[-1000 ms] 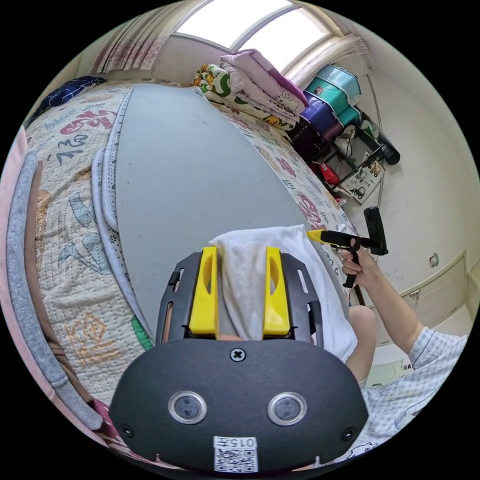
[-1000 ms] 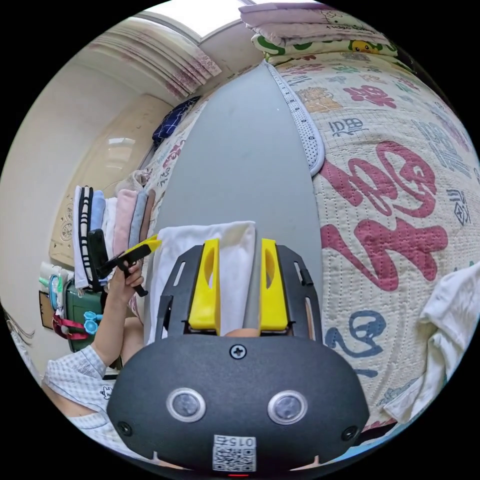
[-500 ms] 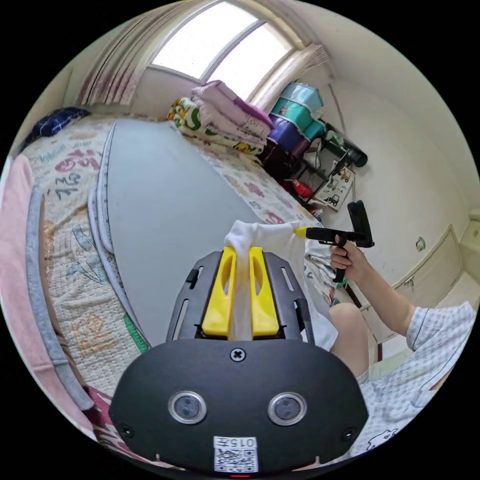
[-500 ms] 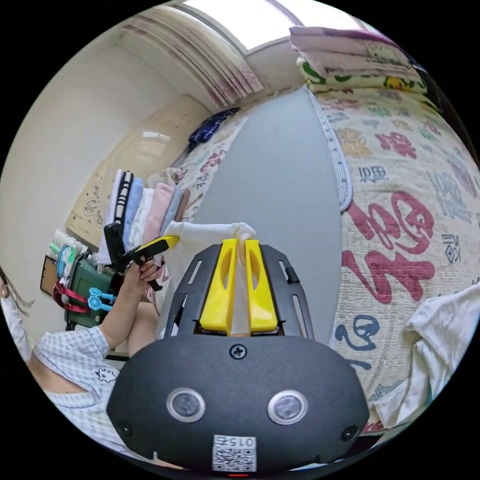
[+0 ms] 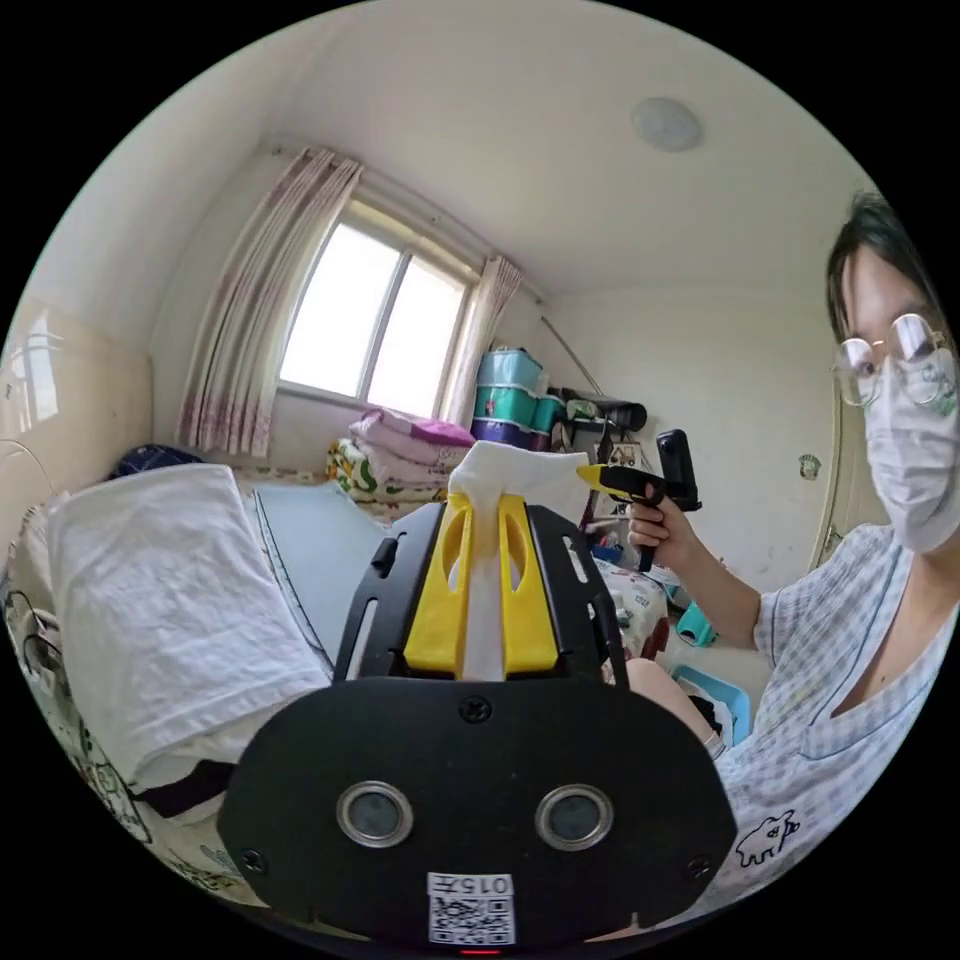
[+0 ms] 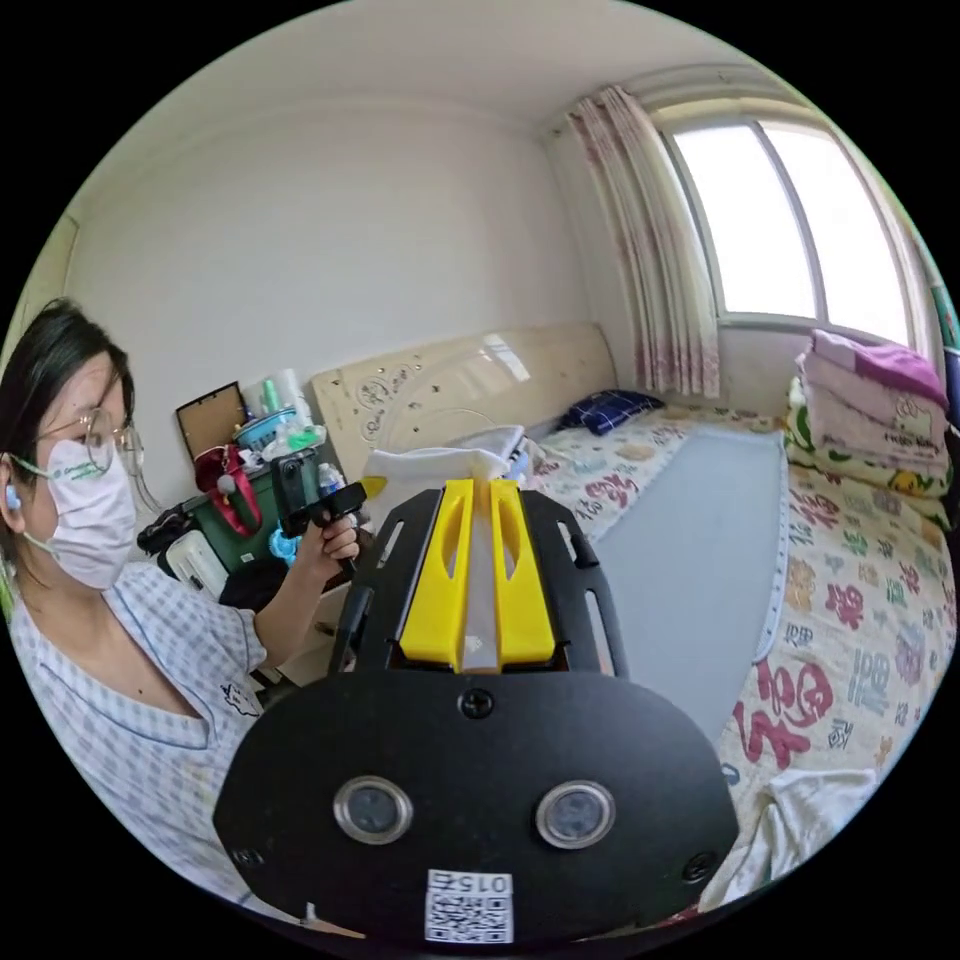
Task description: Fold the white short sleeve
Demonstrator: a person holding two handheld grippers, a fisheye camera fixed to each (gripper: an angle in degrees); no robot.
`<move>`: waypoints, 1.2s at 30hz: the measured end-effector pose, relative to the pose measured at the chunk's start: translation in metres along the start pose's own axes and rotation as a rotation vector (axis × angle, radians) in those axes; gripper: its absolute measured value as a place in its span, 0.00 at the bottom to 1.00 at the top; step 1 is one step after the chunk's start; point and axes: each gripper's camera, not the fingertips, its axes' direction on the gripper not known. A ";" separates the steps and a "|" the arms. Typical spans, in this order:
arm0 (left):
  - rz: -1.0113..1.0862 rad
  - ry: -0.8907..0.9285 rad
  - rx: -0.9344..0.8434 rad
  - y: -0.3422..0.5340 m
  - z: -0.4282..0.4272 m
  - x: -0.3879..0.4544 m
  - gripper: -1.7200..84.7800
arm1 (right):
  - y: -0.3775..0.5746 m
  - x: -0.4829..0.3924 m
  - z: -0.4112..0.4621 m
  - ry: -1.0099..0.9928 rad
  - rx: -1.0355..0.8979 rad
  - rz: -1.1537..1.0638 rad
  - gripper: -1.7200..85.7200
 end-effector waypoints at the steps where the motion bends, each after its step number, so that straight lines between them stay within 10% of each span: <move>1: 0.026 -0.032 0.040 -0.009 -0.030 0.005 0.03 | -0.007 -0.017 0.004 -0.038 0.018 -0.028 0.04; 15: 0.005 -0.388 0.150 -0.109 -0.176 -0.099 0.04 | -0.127 -0.065 0.194 -0.154 0.046 -0.046 0.03; 23: -0.184 -0.846 -0.199 -0.079 -0.040 -0.277 0.10 | -0.168 0.024 0.434 0.379 -0.292 0.145 0.02; 33: -0.232 -0.714 -0.145 -0.060 -0.054 -0.247 0.11 | -0.129 0.098 0.385 0.432 -0.356 0.194 0.01; 36: -0.251 -0.346 0.000 -0.056 -0.063 -0.179 0.09 | -0.078 0.118 0.300 0.257 -0.290 0.149 0.01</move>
